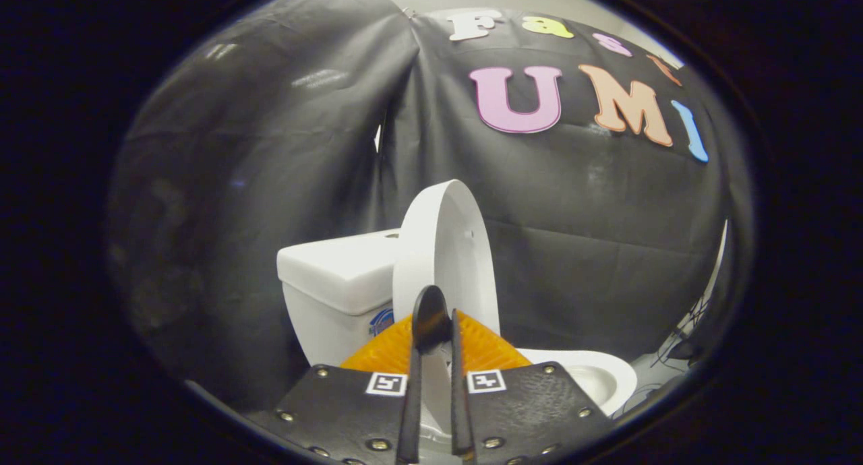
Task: Open the toilet lid.
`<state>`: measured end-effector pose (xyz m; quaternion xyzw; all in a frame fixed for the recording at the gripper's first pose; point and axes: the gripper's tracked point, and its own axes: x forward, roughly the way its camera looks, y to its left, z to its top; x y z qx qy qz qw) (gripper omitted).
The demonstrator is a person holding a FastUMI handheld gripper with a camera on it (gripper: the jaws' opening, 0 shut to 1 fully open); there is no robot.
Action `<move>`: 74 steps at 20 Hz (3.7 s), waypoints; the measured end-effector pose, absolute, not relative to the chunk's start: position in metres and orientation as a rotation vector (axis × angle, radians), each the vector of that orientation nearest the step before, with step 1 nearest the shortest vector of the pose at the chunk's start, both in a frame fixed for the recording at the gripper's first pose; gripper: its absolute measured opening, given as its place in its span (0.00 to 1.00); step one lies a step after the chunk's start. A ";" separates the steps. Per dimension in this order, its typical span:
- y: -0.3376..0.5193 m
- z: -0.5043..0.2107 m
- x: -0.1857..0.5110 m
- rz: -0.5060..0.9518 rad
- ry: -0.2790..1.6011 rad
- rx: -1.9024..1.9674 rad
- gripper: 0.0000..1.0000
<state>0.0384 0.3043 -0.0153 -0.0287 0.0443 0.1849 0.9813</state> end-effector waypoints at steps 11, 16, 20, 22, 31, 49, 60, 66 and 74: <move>0.308 -0.022 0.040 0.379 0.121 -0.029 0.42; 0.306 -0.020 0.037 0.401 0.151 0.010 0.41; 0.297 -0.020 0.033 0.411 0.153 -0.019 0.87; 0.290 -0.015 0.032 0.409 0.140 -0.009 0.99; 0.261 -0.007 0.023 0.426 0.147 0.025 0.99; 0.118 0.038 0.020 0.295 0.066 0.109 0.99; 0.012 0.017 0.012 0.168 0.064 0.034 0.99; -0.009 0.005 0.008 0.152 0.080 0.085 0.99; -0.014 -0.001 0.009 0.123 0.083 0.106 0.99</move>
